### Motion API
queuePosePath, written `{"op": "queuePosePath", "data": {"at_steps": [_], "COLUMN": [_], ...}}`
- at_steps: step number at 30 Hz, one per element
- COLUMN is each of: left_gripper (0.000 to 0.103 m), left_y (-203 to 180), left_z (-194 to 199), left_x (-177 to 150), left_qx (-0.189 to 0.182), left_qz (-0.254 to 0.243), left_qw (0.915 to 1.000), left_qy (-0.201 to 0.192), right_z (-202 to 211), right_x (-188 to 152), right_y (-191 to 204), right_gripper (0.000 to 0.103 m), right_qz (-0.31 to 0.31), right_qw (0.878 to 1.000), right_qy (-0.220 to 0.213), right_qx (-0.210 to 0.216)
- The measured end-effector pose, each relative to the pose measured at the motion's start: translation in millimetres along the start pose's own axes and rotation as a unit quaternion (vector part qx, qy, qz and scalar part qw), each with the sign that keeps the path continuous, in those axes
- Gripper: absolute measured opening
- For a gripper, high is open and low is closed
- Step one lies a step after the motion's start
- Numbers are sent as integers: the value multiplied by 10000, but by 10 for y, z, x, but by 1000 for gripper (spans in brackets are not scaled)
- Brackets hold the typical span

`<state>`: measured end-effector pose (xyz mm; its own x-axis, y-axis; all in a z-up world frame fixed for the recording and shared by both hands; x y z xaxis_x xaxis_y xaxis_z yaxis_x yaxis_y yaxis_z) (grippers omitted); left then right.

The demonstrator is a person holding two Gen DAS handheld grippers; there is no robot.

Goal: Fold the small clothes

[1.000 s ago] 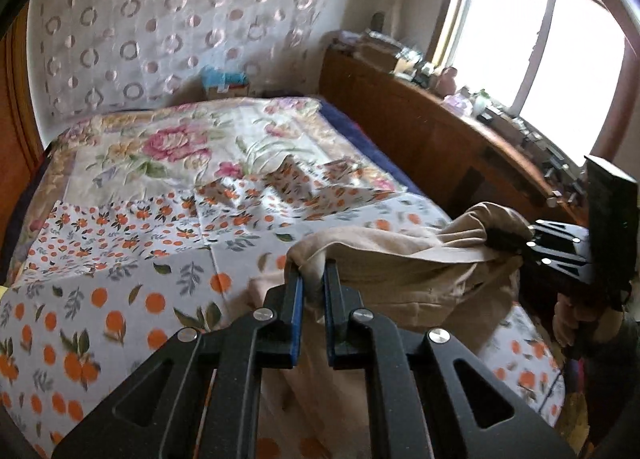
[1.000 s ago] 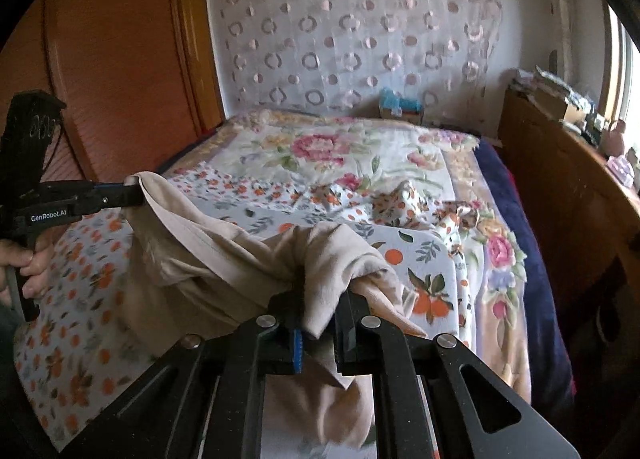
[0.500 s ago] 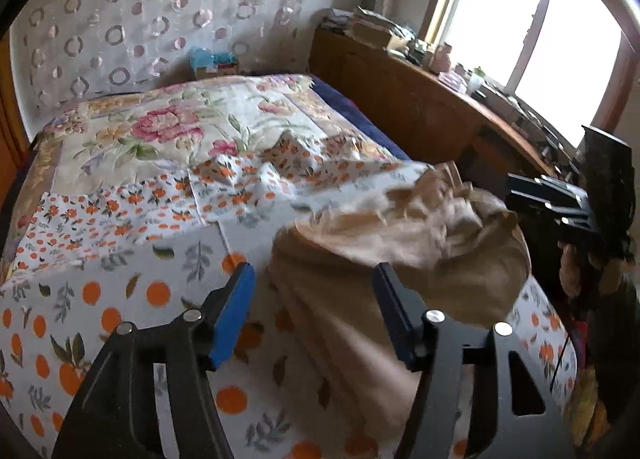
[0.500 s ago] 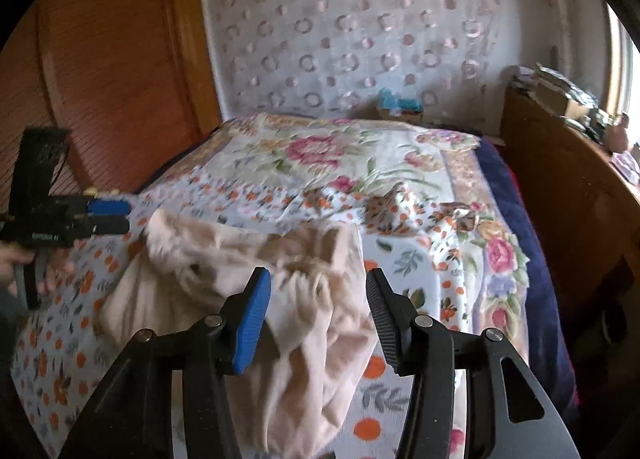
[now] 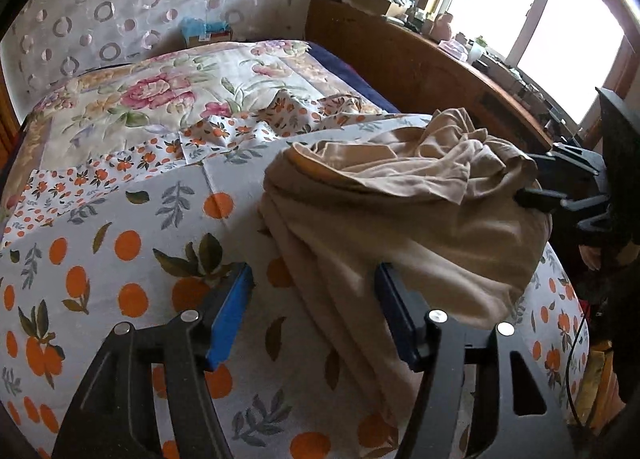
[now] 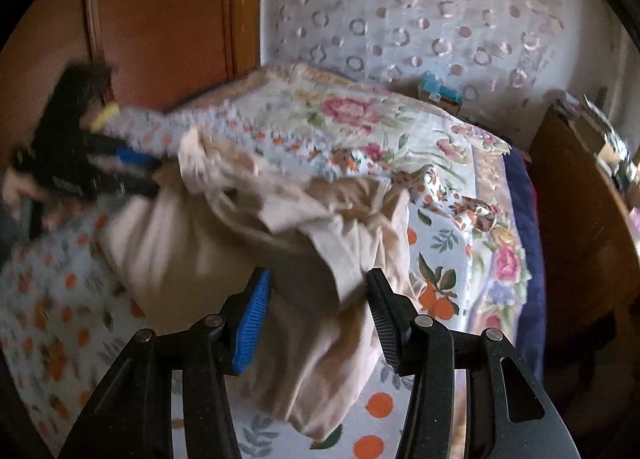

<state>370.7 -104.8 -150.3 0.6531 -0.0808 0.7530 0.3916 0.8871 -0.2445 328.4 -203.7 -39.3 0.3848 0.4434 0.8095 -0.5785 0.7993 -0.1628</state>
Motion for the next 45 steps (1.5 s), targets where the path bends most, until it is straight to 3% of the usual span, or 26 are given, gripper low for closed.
{"op": "queuePosePath", "data": {"at_steps": [2,3,4,5,8,12,14,18,19,20,24,29,35,37,40,45], "left_gripper": [64,64,64,64,64,64,64,64,64,64,64,64,64,64,64,53], "left_y": [-5,-2,-4,-7,-7,2,14,23,24,25,41,62,40,46,46,35], "left_z": [-11,-13,-18,-21,-26,-26,-25,-42,-42,-44,-74,-185,-239,-246,-246,-269], "left_x": [6,9,16,24,50,78,95,114,114,116,111,85,94,98,99,122], "left_qx": [-3,8,16,22,56,75,96,133,130,130,173,213,232,245,222,112], "left_qz": [18,20,19,10,-17,-5,17,46,43,42,51,143,109,125,143,251], "left_qw": [10000,10000,10000,10000,10000,10000,9999,9998,9999,9999,9998,9997,9997,9996,9996,9996], "left_qy": [-6,-5,-2,2,-7,-44,-83,-103,-101,-100,-71,29,-6,-28,-41,-102], "right_z": [-52,-93,-114,-133,-197,-382,-503,-608,-592,-561,-327,-259,-358,-415,-482,-576], "right_x": [70,136,215,296,556,753,745,690,690,717,637,298,24,-3,24,12], "right_y": [-36,-71,-100,-138,-270,-571,-617,-673,-700,-729,-609,-404,-446,-475,-446,-395], "right_gripper": [51,43,13,8,6,6,9,37,49,51,54,56,57,63,65,66], "right_qz": [111,137,191,235,270,-204,-398,-631,-764,-895,-1275,-1613,-1912,-1898,-1965,-1919], "right_qw": [9999,9998,9996,9992,9977,9962,9967,9941,9931,9919,9898,9865,9803,9800,9790,9798], "right_qy": [-7,-60,-109,-164,-447,-401,-168,83,79,9,-125,119,330,359,348,357], "right_qx": [-89,-114,-159,-262,-426,-743,-694,-876,-884,-897,-628,-273,-370,-472,-426,-426]}}
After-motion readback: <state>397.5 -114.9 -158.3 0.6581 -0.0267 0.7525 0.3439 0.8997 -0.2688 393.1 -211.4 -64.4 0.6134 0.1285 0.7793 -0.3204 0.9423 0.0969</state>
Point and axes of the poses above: each gripper's, at about its wrist camera, not at the fingertips, and z roughly against the way its jaws point, y to its left, x to its top, the point moved 9 cm from there along -z, roughly the way its jaws point, and after that the axes turned 15 degrees about -y, right-handed, at the moved point
